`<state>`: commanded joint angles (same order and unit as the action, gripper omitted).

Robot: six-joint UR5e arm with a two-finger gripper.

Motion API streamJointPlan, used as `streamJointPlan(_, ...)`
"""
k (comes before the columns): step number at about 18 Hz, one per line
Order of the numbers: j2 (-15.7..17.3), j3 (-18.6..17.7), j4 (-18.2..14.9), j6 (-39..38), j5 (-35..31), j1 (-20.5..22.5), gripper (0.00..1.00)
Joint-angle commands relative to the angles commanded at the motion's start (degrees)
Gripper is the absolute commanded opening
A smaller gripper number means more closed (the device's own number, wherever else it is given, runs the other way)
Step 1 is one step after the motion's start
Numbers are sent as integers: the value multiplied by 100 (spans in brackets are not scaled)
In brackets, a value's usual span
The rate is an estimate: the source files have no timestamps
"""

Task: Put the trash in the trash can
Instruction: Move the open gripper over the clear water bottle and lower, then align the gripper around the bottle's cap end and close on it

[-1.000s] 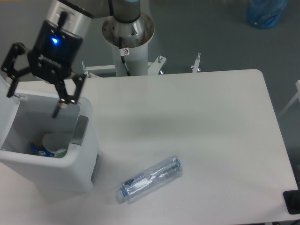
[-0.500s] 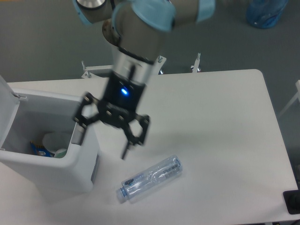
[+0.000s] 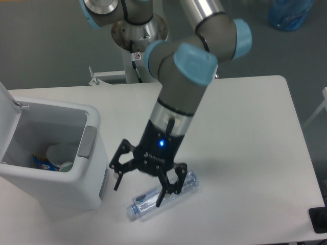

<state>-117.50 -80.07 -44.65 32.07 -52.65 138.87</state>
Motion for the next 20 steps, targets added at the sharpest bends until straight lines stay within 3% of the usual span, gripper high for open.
streamJointPlan(3,-158,9,0,97,-61,-9,100)
streamJointPlan(7,-264,-140,-26,781,-254,-26,100)
streamJointPlan(12,-343,-377,-70,1625,-939,-210,100)
streamJointPlan(15,-317,-580,-394,2117,-1536,-448,100)
streamJointPlan(17,-352,-571,-492,2207,-1976,-597,100)
streamJointPlan(20,-422,-589,-501,2207,-2118,-685,100)
